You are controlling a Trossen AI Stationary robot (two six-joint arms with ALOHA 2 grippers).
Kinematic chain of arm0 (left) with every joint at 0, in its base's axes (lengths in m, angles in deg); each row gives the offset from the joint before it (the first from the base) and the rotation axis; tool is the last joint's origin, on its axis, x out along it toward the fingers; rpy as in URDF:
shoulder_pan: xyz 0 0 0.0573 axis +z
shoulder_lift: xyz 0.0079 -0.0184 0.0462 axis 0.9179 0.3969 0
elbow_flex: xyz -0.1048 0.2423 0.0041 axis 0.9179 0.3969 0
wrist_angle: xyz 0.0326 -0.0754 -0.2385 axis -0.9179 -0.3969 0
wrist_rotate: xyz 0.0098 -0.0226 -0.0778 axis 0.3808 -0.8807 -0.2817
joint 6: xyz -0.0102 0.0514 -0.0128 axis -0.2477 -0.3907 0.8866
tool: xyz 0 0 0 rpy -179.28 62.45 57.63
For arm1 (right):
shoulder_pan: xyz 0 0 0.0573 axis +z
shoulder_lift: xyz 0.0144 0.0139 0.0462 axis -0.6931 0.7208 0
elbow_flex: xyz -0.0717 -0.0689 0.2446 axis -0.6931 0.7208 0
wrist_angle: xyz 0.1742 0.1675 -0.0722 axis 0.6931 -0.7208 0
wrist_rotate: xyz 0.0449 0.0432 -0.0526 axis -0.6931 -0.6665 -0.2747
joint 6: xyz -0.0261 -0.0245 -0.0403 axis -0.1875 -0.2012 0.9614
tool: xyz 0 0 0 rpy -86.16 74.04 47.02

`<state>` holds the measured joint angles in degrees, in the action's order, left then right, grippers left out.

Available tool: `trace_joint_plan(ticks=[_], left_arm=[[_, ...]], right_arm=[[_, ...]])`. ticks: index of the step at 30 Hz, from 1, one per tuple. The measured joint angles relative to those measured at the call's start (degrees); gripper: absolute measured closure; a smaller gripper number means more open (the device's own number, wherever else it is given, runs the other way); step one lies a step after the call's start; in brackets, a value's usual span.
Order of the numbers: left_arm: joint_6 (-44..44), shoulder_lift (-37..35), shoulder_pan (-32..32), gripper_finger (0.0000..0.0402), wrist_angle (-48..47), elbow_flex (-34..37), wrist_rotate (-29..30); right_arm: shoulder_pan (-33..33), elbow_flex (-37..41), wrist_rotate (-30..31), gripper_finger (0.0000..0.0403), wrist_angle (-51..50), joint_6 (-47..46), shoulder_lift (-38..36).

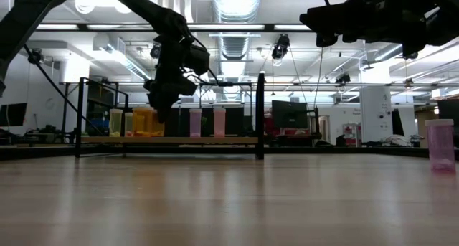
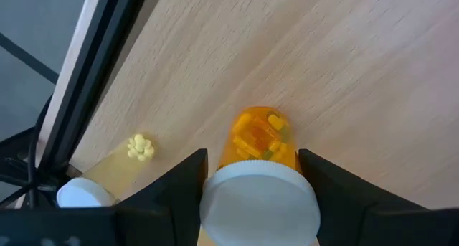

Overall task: Pick and place medicine bottles onto shelf by color
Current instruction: Put the left orange pill bottle on the shelf to align with the orange pill bottle

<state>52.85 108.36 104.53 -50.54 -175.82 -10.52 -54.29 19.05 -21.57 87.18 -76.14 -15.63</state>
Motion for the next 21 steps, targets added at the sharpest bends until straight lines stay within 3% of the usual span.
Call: trace_joint_plan(ticks=[16,21], left_arm=[[0.46,0.00,0.00,0.0219,-0.31,0.09,0.18],[0.44,0.00,0.00,0.0191,-0.31,0.09,0.15]], right_arm=[[-0.01,0.00,0.01,0.0282,0.00,-0.31,0.00],[0.00,0.00,0.00,0.0282,0.00,-0.42,0.00]])
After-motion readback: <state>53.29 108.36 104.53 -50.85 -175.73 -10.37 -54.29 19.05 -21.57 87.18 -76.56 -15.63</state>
